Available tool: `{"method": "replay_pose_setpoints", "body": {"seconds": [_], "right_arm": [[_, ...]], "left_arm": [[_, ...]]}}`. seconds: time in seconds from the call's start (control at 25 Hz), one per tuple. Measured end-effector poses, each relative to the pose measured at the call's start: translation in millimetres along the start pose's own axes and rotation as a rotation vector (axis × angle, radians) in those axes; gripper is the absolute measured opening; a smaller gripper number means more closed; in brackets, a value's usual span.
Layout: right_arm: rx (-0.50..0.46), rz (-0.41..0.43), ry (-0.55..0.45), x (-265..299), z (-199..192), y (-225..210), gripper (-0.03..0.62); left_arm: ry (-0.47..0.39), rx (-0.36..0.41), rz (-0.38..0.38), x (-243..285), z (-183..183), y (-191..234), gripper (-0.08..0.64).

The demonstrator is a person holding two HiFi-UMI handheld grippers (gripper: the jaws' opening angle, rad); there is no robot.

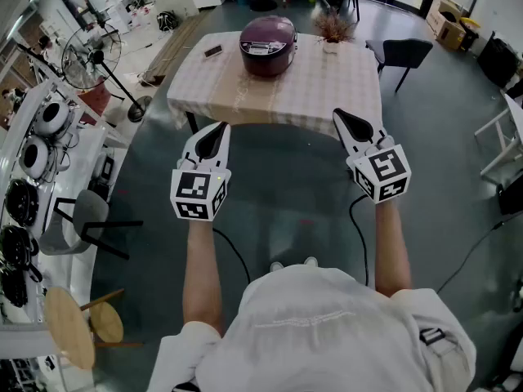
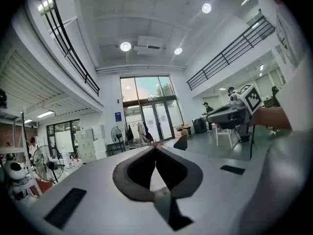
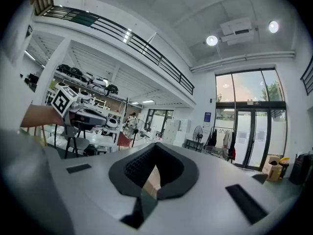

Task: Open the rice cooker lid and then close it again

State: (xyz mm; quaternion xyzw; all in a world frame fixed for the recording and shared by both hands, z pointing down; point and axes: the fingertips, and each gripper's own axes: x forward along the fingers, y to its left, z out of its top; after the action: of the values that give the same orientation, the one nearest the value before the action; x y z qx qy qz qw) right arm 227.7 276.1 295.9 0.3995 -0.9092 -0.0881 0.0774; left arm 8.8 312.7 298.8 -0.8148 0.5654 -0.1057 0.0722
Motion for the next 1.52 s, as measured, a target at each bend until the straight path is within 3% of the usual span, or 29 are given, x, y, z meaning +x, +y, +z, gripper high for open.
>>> {"method": "replay_pose_setpoints", "body": {"seconds": [0.36,0.44,0.52,0.56,0.64,1.52], "right_arm": [[0.047,0.002,-0.017,0.7,1.6,-0.9,0.029],[0.052,0.02,-0.016,2.6,3.2,2.0,0.094],[0.047,0.045,-0.022,4.4,5.4,6.1,0.177],[0.038,0.053,-0.026,5.4,6.4,8.0,0.201],[0.018,0.058,-0.023,7.8,6.4,11.3,0.221],[0.027,-0.007,0.059,37.5,-11.4,31.4,0.212]], "left_arm": [[0.015,0.024,0.017,-1.7,-1.6,5.8,0.018],[0.013,0.019,0.009,-1.4,-2.1,6.1,0.024],[0.005,0.014,0.004,-0.5,-1.4,6.6,0.157],[0.001,0.017,0.001,-0.2,-1.2,6.6,0.19],[-0.005,0.027,-0.009,-0.5,-2.4,5.5,0.19],[0.082,-0.034,-0.035,-15.7,-61.8,47.4,0.186]]}}
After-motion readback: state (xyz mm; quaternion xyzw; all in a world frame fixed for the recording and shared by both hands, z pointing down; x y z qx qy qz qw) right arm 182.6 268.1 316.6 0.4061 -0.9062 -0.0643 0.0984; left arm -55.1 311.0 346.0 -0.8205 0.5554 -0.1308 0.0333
